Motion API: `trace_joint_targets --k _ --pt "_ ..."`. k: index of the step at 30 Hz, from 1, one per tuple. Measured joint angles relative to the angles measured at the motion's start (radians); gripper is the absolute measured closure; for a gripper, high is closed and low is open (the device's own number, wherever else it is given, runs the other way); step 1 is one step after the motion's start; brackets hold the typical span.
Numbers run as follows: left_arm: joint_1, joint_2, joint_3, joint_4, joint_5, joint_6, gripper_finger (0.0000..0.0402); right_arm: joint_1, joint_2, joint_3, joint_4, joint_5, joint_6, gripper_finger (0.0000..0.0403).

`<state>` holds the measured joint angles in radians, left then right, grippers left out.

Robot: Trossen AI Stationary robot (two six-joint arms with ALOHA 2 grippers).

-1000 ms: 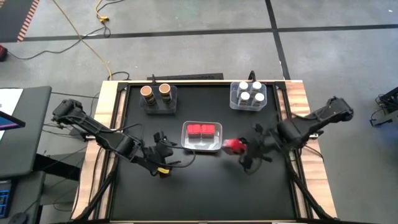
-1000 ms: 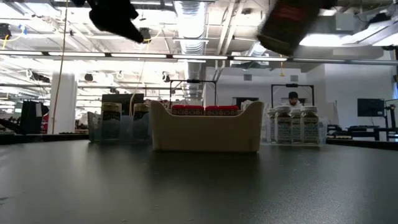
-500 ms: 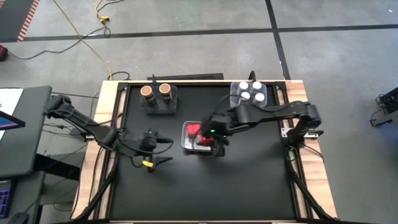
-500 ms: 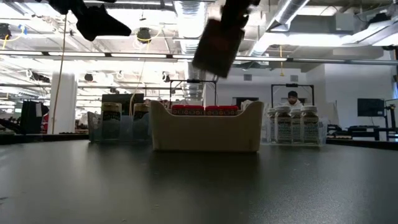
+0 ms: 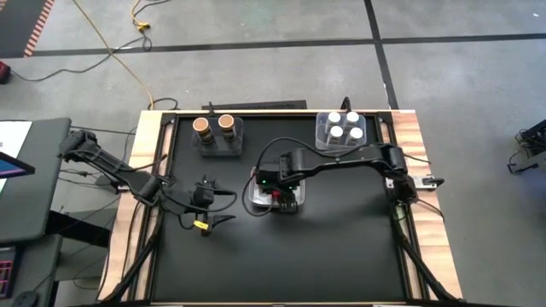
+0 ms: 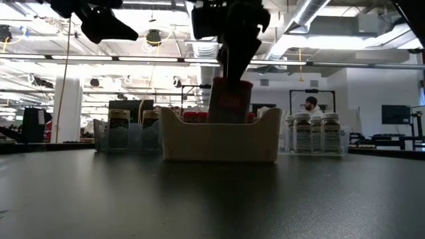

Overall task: Sort spices by type
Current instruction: Put the red seasoning can into the gray bin

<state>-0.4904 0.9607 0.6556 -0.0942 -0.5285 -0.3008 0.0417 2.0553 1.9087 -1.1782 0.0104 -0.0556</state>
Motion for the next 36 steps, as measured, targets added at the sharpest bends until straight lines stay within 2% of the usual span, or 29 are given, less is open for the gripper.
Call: trace_joint_targets --k 16,27,36 --pt "0.000 0.000 0.000 -0.056 0.000 -0.044 0.0058 -0.052 0.112 0.002 0.023 -0.088 0.002 0.0163" --pt "0.000 0.000 0.000 -0.082 0.000 -0.055 0.0058 -0.051 0.106 0.001 0.067 -0.089 -0.005 0.0134" --pt "0.000 0.000 0.000 -0.081 0.000 -0.059 0.0058 -0.051 0.106 0.001 0.065 -0.089 -0.005 0.0129"
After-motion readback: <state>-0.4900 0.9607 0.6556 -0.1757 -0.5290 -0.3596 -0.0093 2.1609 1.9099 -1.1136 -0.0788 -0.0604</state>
